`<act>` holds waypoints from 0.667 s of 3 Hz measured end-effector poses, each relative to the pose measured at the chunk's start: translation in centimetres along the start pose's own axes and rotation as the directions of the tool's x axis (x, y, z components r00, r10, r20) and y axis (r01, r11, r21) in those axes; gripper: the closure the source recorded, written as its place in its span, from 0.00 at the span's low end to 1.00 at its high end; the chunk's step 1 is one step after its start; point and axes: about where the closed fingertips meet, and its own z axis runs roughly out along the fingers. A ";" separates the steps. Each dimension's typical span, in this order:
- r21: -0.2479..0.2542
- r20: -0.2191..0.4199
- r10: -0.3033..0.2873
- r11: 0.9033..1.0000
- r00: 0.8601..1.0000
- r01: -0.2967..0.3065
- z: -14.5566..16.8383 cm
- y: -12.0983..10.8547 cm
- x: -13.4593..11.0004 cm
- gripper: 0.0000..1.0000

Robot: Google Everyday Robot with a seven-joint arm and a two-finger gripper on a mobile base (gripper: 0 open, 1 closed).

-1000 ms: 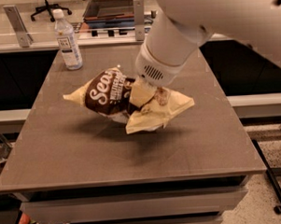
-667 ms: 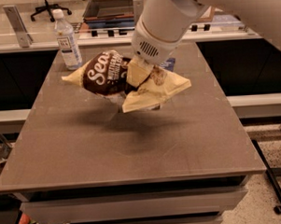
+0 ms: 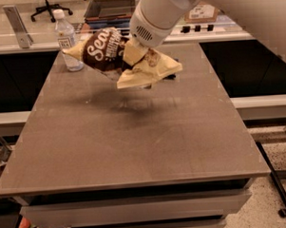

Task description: Move brown chip bag near blue plastic bottle

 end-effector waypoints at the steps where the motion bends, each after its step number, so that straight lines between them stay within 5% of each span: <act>1: 0.041 0.103 -0.013 0.999 0.995 0.009 2.8 -1.1 -1.2 1.00; 2: 0.116 0.186 -0.044 0.993 0.982 0.022 5.0 -1.9 -2.8 1.00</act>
Offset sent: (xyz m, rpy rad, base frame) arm 0.0872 0.0527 -0.0134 0.1851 -0.4038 -0.0097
